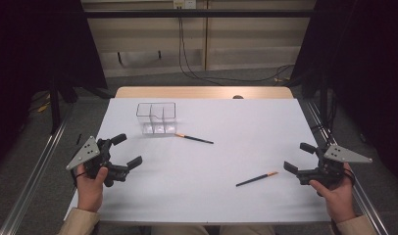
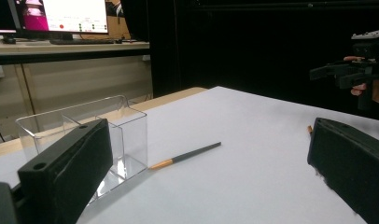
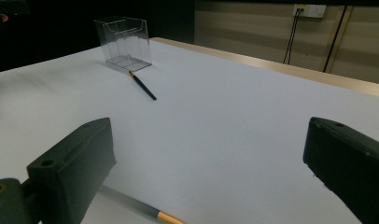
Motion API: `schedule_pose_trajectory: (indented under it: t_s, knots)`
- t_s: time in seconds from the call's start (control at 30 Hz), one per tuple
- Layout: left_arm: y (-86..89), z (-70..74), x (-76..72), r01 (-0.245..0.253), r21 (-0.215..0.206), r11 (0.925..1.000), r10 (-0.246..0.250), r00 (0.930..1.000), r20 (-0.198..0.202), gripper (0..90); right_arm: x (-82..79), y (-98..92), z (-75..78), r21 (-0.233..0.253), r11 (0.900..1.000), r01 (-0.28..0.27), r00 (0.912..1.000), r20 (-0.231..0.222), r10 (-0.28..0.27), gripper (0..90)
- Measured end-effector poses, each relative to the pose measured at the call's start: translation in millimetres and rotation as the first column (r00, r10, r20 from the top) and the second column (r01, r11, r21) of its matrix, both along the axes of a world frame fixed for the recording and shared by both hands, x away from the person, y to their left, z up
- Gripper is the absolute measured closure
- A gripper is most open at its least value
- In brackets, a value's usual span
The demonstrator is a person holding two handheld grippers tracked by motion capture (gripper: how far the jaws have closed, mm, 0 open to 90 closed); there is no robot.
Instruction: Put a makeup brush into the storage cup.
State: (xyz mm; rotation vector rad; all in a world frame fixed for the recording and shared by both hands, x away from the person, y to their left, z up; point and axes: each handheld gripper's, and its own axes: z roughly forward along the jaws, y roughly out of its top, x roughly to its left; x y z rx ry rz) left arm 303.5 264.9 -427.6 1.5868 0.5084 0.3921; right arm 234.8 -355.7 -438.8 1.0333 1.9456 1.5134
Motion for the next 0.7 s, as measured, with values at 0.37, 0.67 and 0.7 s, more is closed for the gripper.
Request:
schedule_pose_trajectory:
  t_s: [0.37,0.67,0.7]
  knots:
    - [-6.0,-0.7,0.0,0.015,0.018,0.9997,-0.015,0.9998,-0.013,0.0,3.3,2.9,-1.0,-0.001,1.0,-0.013,0.9999,0.001,0.013,1.3]
    - [-18.1,2.5,8.0,0.025,0.016,0.9995,-0.025,0.9996,-0.012,0.0,3.4,3.7,-0.5,-0.003,1.0,-0.008,1.0,-0.003,0.008,1.2]
    - [-20.0,2.5,9.5,0.03,0.01,0.9995,-0.03,0.9995,-0.014,0.0,3.7,4.3,-0.9,-0.003,1.0,-0.01,0.9999,-0.003,0.01,1.2]
